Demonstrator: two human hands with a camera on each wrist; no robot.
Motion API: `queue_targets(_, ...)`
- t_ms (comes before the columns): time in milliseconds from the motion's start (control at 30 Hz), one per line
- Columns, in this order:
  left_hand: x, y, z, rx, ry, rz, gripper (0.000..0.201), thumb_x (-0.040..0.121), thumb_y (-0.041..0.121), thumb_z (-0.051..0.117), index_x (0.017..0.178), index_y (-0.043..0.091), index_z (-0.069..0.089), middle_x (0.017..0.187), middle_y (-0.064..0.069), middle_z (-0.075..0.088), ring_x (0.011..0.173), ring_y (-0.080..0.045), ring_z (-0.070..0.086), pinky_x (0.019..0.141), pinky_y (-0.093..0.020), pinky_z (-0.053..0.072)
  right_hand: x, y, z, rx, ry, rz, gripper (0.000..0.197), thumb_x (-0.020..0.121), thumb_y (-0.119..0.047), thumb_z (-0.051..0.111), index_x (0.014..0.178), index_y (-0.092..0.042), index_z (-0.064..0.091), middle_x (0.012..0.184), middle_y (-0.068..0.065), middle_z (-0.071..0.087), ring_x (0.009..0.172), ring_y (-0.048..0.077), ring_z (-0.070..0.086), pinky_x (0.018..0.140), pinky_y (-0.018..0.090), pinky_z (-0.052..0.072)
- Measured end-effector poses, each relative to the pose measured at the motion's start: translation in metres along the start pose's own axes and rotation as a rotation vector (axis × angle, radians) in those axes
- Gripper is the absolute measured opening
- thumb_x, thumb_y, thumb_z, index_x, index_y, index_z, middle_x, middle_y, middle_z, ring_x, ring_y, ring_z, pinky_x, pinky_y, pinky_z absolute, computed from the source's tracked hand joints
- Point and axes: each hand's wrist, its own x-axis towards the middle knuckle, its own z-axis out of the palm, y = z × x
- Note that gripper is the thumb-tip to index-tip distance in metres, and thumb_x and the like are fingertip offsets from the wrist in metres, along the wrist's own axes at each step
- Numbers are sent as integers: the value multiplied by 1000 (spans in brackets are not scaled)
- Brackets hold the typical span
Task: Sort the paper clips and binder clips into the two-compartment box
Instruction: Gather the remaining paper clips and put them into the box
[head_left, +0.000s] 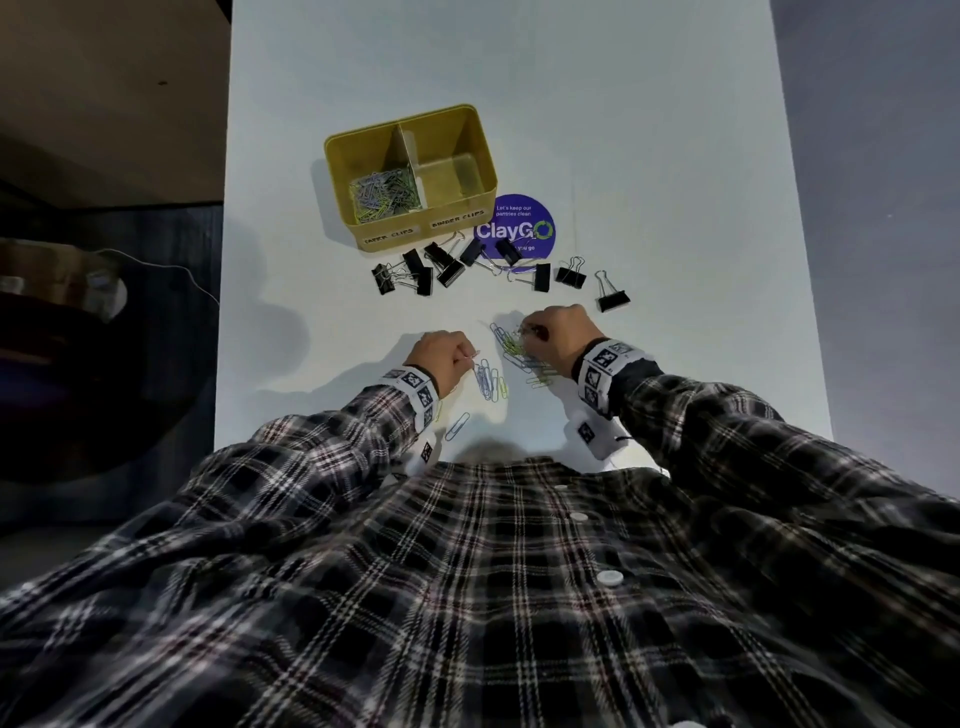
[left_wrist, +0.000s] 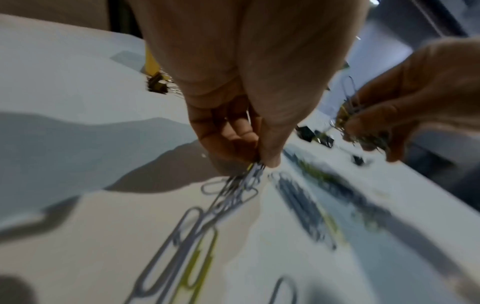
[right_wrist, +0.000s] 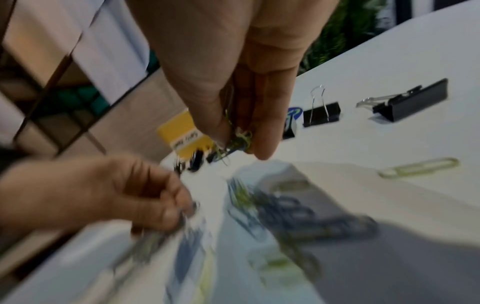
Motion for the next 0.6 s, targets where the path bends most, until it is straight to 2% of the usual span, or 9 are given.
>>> queue_targets(67, -2, -1, -12, -117, -1, -62, 8, 86, 16, 66, 93, 14, 68, 83, 2, 66, 84, -18, 61, 75, -28, 52, 2, -4, -14, 65, 45, 32, 18, 86, -13, 61, 96, -3, 74, 91, 15, 74, 85, 29, 66, 72, 22, 40)
queue_targets(133, -3, -1, -31, -216, -6, -106, 8, 87, 18, 67, 94, 18, 69, 86, 7, 67, 82, -11, 62, 65, -16, 48, 8, -8, -29, 137, 38, 73, 17, 86, -17, 66, 96, -5, 74, 91, 13, 73, 83, 26, 68, 73, 24, 47)
queue_targets(167, -3, -1, -43, -271, 3, -117, 8, 87, 20, 67, 95, 20, 69, 91, 8, 68, 85, -11, 63, 68, -16, 48, 11, -11, -35, 191, 20, 113, 15, 86, -19, 68, 94, -8, 73, 90, 11, 73, 78, 24, 69, 72, 26, 52)
queue_targets(233, 2, 3, -75, -353, 67, -121, 12, 87, 26, 66, 98, 25, 69, 101, 9, 67, 93, -11, 62, 78, -24, 50, 21, -17, -48, 331, -13, 204, 7, 85, -18, 71, 88, -12, 71, 80, 8, 72, 61, 16, 69, 62, 24, 56)
queue_targets(300, 10, 10, -113, -412, 166, -139, 12, 87, 30, 65, 99, 28, 68, 107, 12, 66, 96, -10, 61, 78, -28, 50, 29, -28, -61, 453, -24, 249, 10, 84, -15, 73, 87, -6, 71, 72, 6, 70, 48, 10, 66, 51, 20, 55)
queue_targets(367, 22, 18, -152, -465, 284, -132, 8, 87, 26, 65, 94, 29, 68, 108, 15, 67, 96, -7, 62, 78, -27, 52, 40, -40, -73, 521, -15, 259, 16, 82, -16, 76, 90, -2, 72, 71, 7, 71, 52, 14, 68, 56, 26, 59)
queue_targets(500, 50, 21, -208, -473, 519, -124, 9, 88, 19, 65, 89, 26, 70, 88, 12, 71, 76, -2, 66, 76, -24, 59, 69, -70, -86, 580, 2, 256, 14, 76, -16, 81, 83, -6, 73, 77, 11, 73, 65, 28, 72, 68, 42, 61)
queue_targets(533, 57, 18, -213, -460, 552, -129, 9, 87, 18, 66, 88, 26, 71, 86, 12, 72, 76, -1, 67, 77, -24, 59, 76, -78, -88, 584, 13, 253, 15, 75, -16, 82, 83, -7, 74, 80, 12, 73, 68, 30, 73, 68, 43, 62)
queue_targets(600, 64, 14, -216, -427, 558, -133, 9, 83, 20, 70, 91, 25, 71, 88, 14, 71, 77, 2, 66, 77, -19, 57, 87, -94, -94, 587, 17, 254, 22, 76, -18, 81, 91, -5, 73, 83, 12, 74, 64, 25, 73, 61, 40, 62)
